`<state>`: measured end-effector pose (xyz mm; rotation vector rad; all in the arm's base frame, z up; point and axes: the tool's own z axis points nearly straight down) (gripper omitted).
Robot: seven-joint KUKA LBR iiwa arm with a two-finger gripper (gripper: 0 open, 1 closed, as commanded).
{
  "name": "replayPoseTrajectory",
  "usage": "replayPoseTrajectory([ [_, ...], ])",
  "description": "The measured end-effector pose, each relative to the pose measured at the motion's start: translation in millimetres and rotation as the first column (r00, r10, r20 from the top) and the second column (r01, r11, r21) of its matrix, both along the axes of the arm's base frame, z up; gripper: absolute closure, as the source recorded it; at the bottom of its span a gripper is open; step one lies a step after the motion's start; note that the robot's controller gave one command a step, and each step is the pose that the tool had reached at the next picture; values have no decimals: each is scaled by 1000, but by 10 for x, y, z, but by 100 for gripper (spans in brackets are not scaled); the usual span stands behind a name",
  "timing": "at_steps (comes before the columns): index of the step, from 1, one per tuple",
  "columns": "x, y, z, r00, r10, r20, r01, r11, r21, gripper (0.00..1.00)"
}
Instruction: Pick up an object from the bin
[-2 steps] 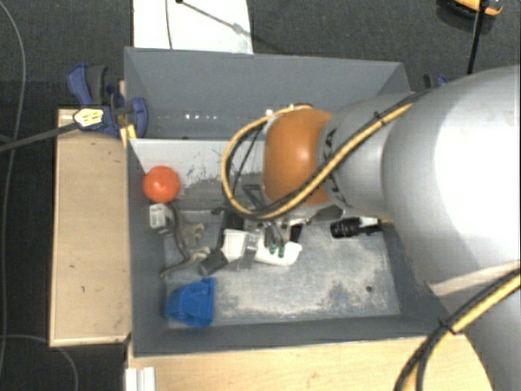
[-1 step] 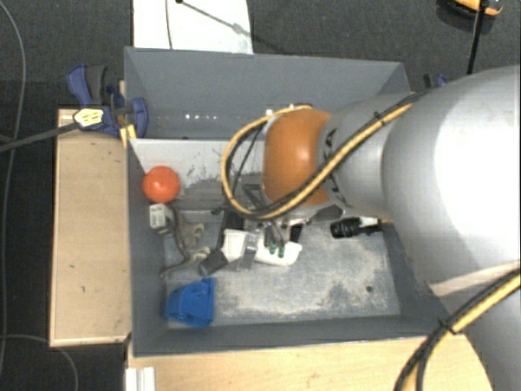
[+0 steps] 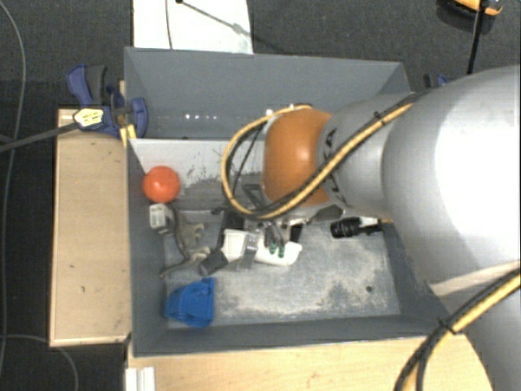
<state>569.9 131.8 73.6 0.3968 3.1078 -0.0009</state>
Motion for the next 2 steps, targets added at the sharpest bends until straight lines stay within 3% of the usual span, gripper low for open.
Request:
replayPoseTrajectory([
  [1,7,-266,10,996,-90,4,90,996,11,100],
  [2,-92,-492,14,944,-329,11,329,944,13,100],
])
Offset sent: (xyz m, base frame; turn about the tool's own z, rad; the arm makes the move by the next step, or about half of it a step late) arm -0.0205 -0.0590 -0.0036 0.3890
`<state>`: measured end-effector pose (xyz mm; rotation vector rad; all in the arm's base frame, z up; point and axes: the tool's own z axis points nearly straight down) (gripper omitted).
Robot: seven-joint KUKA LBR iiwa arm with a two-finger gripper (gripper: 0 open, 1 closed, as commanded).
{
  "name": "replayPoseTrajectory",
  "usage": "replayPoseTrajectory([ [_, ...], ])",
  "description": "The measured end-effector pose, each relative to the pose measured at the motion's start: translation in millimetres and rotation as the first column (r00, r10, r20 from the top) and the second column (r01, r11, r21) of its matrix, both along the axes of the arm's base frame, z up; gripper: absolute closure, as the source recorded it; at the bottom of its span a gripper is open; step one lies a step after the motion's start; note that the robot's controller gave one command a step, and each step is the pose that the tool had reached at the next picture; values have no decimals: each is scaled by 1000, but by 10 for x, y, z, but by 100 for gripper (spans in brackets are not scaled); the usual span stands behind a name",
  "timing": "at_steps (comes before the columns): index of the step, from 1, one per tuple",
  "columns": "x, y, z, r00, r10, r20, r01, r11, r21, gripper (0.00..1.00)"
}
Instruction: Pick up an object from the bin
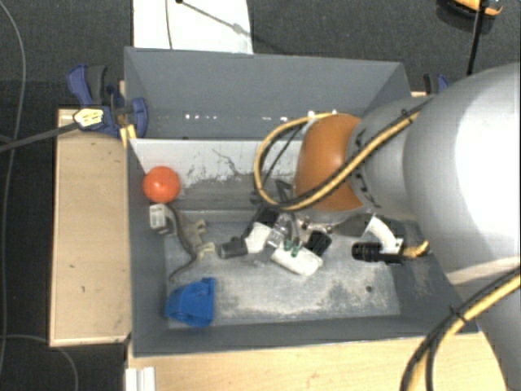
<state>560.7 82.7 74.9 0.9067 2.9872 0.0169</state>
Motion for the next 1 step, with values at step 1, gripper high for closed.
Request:
replayPoseTrajectory([
  [1,-10,-181,1428,916,400,-5,-400,916,-3,100],
])
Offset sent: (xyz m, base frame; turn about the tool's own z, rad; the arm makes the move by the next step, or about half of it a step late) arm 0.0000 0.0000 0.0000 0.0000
